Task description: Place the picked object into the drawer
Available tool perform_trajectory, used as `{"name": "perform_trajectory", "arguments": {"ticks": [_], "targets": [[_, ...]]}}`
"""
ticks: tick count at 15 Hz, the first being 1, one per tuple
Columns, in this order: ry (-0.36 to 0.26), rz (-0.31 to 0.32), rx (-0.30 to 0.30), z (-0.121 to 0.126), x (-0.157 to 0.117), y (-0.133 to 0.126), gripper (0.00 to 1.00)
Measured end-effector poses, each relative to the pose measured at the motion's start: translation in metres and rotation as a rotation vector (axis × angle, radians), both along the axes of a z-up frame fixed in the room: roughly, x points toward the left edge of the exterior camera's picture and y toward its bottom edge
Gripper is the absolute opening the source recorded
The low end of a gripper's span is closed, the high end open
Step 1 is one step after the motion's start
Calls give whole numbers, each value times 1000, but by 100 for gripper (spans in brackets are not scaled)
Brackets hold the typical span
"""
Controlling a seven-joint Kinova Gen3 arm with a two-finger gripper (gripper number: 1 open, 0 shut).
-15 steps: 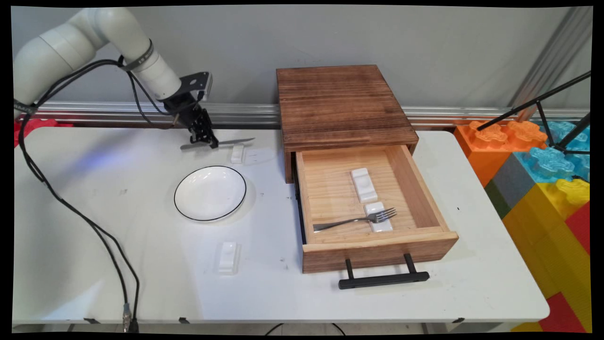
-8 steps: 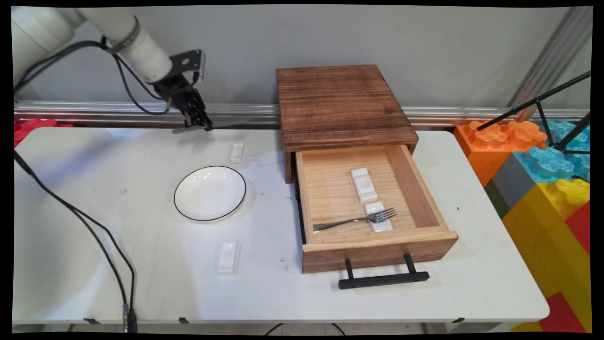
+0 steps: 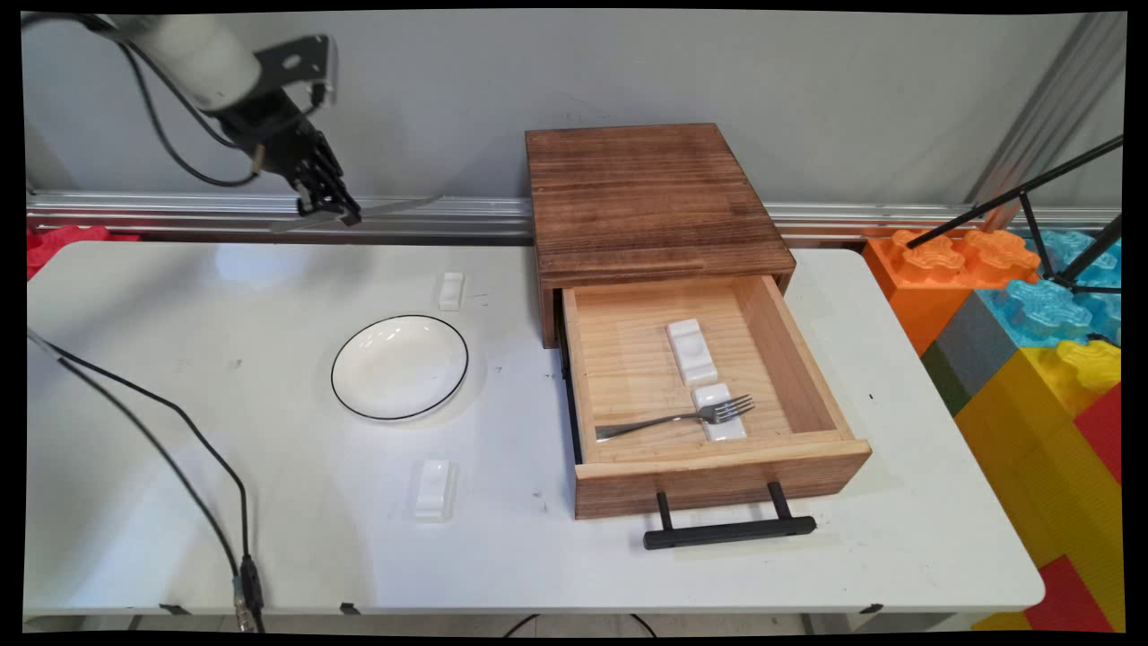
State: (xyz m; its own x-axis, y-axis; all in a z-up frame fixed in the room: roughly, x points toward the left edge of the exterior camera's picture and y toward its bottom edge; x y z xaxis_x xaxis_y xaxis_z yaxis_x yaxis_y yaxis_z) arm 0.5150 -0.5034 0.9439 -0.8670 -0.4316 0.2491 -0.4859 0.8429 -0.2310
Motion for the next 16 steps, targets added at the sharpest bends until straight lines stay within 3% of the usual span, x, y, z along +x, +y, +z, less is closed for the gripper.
{"name": "perform_trajectory", "arguments": {"ticks": [3, 9, 16], "targets": [[34, -5, 19, 38, -16, 30, 0], [139, -50, 59, 85, -62, 69, 0], [232, -109, 66, 90, -134, 76, 0]]}}
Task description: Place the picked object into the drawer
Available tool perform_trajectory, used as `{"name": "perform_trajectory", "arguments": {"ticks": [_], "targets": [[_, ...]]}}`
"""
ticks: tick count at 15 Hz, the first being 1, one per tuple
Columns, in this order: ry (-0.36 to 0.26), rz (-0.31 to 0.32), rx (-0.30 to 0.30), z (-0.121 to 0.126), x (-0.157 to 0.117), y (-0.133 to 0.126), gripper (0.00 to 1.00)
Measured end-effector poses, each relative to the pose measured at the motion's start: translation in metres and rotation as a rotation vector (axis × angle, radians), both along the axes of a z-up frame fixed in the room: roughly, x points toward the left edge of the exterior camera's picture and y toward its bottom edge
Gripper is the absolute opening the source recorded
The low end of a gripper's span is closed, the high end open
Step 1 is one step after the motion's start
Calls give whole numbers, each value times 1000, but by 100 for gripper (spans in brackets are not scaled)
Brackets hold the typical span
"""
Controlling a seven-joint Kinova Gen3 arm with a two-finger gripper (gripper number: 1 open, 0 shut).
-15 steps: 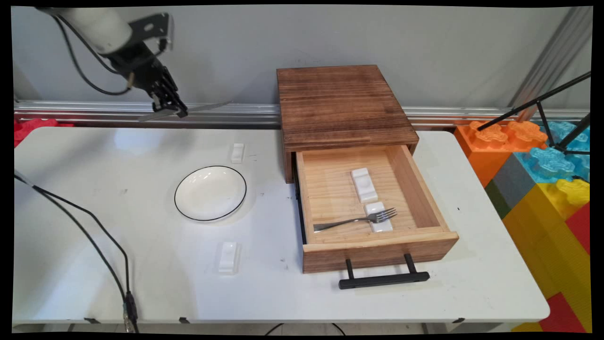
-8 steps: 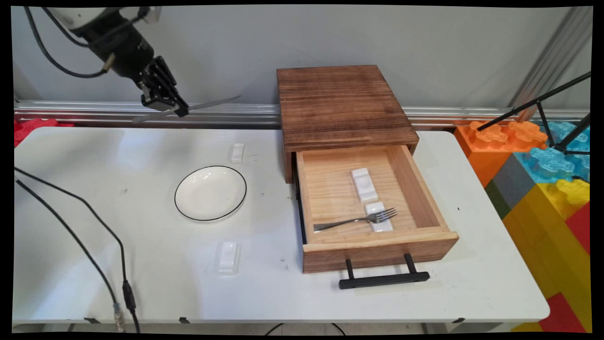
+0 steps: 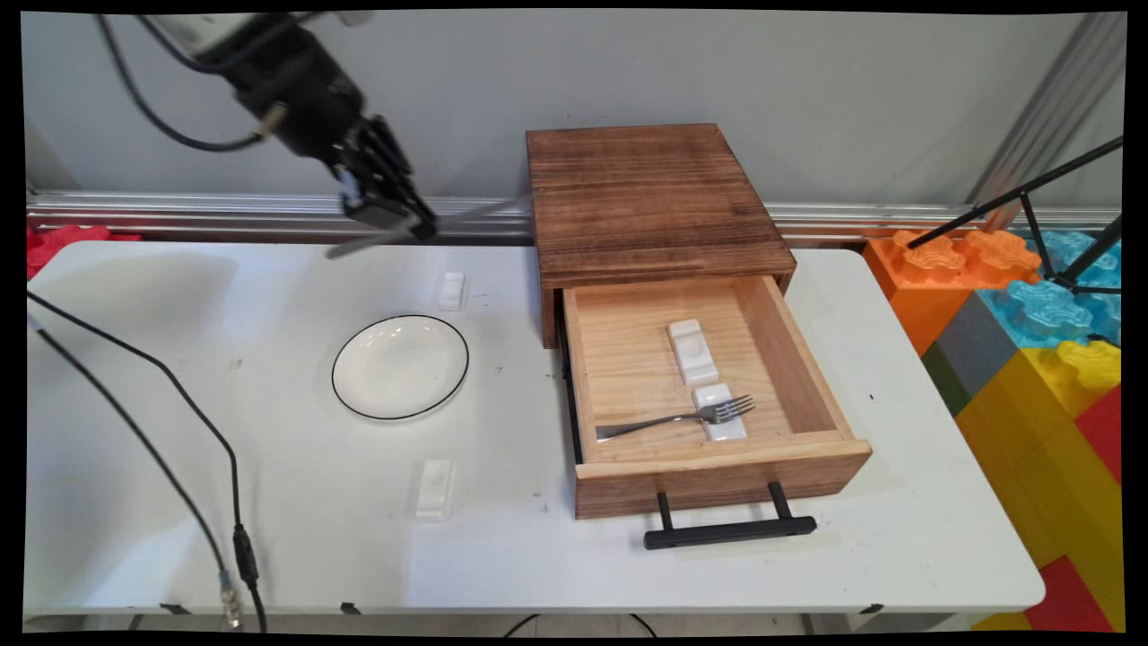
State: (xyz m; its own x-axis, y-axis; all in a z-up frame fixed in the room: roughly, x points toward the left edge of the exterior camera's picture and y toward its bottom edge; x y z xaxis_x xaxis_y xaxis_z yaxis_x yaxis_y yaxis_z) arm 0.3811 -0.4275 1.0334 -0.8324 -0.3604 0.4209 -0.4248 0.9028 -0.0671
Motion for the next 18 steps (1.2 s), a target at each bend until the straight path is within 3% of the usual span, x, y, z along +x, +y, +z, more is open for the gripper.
{"name": "perform_trajectory", "arguments": {"ticks": [4, 10, 18], "targets": [[47, -37, -31, -19, -52, -16, 0], [77, -107, -78, -68, -134, -55, 0], [78, -116, -77, -120, -191, -84, 0]]}}
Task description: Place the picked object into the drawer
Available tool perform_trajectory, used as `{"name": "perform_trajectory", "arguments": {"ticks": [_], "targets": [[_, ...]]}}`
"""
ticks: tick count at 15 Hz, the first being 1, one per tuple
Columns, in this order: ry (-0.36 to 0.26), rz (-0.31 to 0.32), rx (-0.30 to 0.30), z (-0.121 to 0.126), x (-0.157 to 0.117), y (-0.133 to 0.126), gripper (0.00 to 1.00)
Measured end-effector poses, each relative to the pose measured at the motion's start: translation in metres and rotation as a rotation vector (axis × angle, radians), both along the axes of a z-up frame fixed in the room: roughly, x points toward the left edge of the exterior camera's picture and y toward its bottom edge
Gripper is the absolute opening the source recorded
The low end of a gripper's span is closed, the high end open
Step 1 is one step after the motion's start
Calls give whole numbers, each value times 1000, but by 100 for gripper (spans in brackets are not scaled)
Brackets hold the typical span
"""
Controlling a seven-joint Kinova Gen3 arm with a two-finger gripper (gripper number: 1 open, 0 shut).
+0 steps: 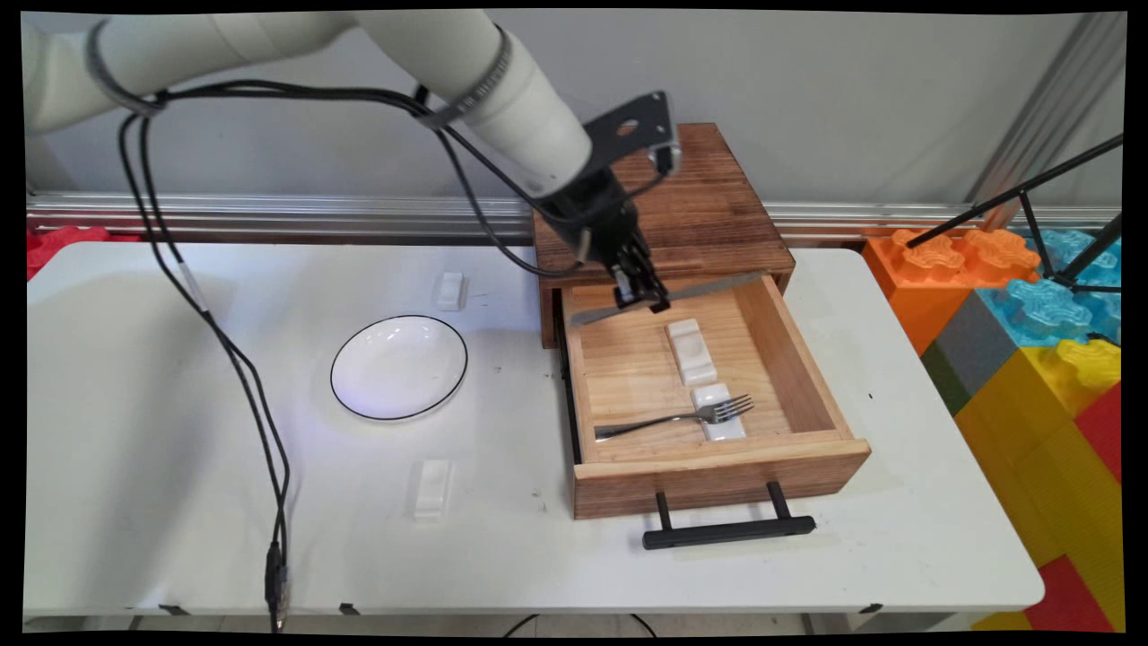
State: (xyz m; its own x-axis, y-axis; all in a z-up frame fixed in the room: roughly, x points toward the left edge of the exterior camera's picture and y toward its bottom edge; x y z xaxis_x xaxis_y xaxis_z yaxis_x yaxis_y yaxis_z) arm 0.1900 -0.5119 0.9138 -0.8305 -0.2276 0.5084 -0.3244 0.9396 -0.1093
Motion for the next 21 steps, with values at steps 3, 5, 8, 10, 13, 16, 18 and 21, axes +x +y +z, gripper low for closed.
{"name": "perform_trajectory", "arguments": {"ticks": [3, 5, 8, 10, 13, 16, 18, 21], "targets": [[2, 20, 4, -18, -15, -11, 0], [4, 31, 8, -26, -20, -16, 0], [7, 50, 15, -38, -25, -22, 0], [8, 62, 19, -47, -27, -26, 0], [8, 78, 26, -62, -28, -31, 0], [8, 88, 31, -76, -28, -33, 0], [8, 93, 33, -87, -27, -35, 0], [10, 102, 37, -101, -27, -37, 0]]}}
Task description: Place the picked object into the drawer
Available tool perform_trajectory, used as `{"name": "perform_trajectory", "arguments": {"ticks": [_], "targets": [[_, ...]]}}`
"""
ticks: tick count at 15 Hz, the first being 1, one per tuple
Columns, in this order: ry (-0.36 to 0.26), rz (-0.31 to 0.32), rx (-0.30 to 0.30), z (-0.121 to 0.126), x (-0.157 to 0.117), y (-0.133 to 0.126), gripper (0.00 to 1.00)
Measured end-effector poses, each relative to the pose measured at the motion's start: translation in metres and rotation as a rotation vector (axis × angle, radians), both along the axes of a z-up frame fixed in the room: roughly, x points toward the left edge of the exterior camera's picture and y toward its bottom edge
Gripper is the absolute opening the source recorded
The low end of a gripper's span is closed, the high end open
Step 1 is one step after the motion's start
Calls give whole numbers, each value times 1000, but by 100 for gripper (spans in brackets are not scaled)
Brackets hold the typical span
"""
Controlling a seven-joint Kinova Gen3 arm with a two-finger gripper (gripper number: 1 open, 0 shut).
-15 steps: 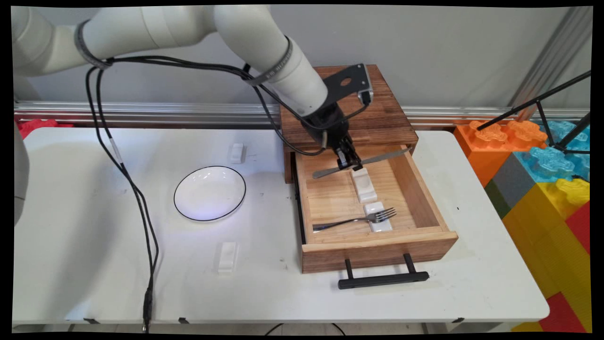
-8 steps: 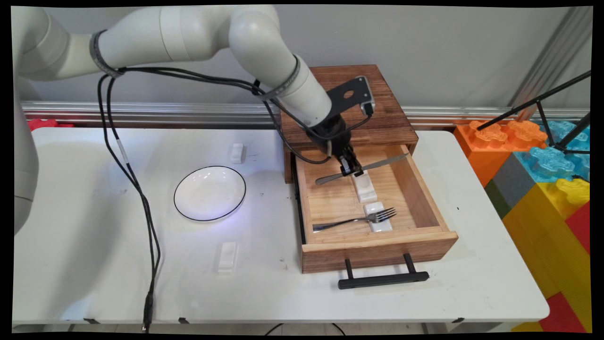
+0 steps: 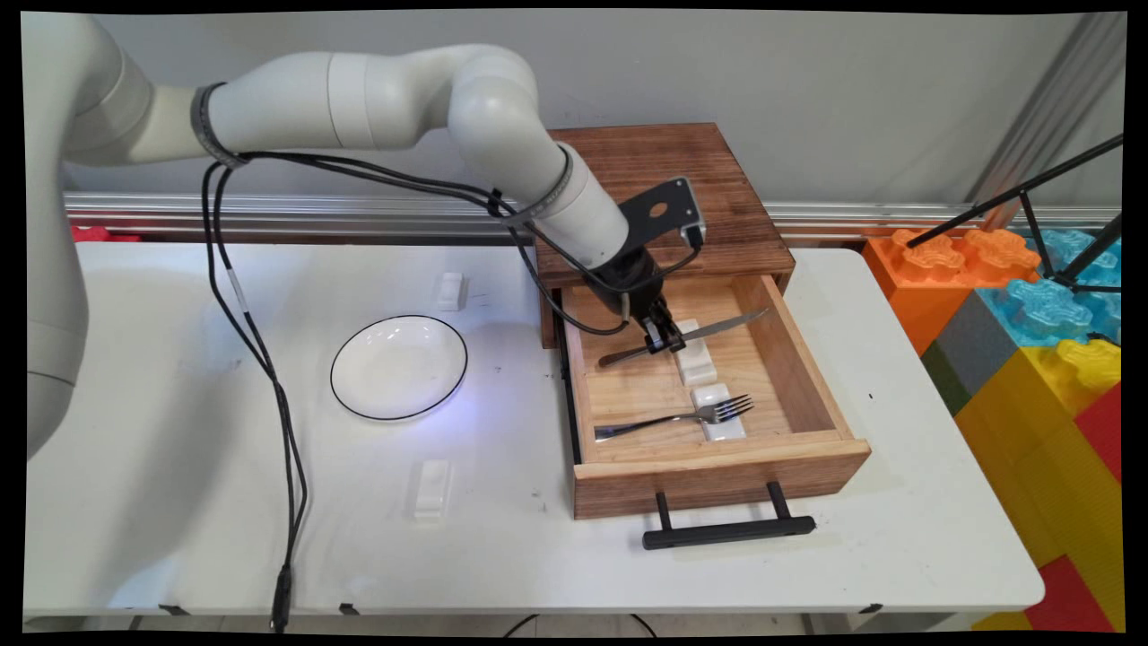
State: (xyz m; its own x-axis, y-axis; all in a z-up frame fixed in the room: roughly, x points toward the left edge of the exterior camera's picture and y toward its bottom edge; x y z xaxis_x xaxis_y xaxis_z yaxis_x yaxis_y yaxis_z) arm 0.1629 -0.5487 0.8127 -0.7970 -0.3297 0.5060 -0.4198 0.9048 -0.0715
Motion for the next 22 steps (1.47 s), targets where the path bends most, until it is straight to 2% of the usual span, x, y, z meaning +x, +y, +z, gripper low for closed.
{"name": "perform_trajectory", "arguments": {"ticks": [8, 14, 15, 22], "targets": [[1, 9, 2, -22, -2, -2, 0], [-2, 1, -1, -29, -3, -1, 0], [-3, -1, -2, -29, -3, -1, 100], [-8, -11, -4, -25, -3, 3, 100]]}}
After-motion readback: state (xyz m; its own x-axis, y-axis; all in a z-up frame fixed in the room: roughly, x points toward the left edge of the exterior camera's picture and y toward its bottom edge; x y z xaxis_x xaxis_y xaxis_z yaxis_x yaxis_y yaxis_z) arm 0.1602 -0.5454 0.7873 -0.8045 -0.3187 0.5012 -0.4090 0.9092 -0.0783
